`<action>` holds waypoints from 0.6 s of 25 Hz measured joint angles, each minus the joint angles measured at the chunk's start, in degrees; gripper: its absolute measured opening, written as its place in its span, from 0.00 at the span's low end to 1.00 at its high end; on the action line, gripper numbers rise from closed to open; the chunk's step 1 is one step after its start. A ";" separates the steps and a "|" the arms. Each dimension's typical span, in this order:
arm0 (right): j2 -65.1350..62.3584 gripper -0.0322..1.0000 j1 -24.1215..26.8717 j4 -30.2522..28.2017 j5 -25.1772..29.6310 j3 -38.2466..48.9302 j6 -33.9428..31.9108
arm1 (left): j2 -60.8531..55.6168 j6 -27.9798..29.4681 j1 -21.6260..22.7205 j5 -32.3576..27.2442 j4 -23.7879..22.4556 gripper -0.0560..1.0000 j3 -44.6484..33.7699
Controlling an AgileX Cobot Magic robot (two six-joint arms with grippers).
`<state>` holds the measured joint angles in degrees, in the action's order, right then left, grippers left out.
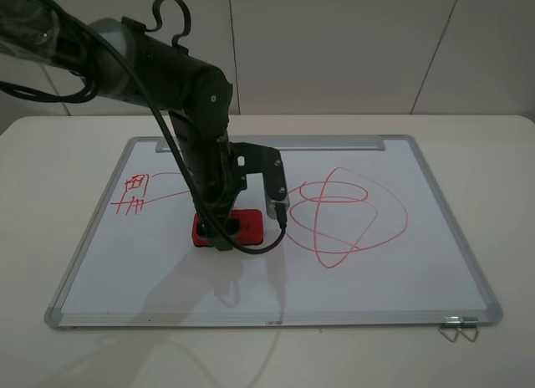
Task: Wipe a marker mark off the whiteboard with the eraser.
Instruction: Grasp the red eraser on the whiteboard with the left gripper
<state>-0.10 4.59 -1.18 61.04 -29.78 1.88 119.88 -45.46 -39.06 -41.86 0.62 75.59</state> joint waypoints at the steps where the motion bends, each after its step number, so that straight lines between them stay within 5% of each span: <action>1: 0.00 0.72 0.00 0.00 0.00 0.00 0.00 | 0.23 0.00 0.00 0.13 0.00 0.79 0.00; 15: 0.00 0.72 0.00 0.00 0.00 0.00 0.00 | 0.49 -0.06 0.00 1.50 0.00 0.79 0.00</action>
<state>-0.10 4.59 -1.18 61.04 -29.78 1.88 120.37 -45.52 -39.06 -40.36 0.62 75.59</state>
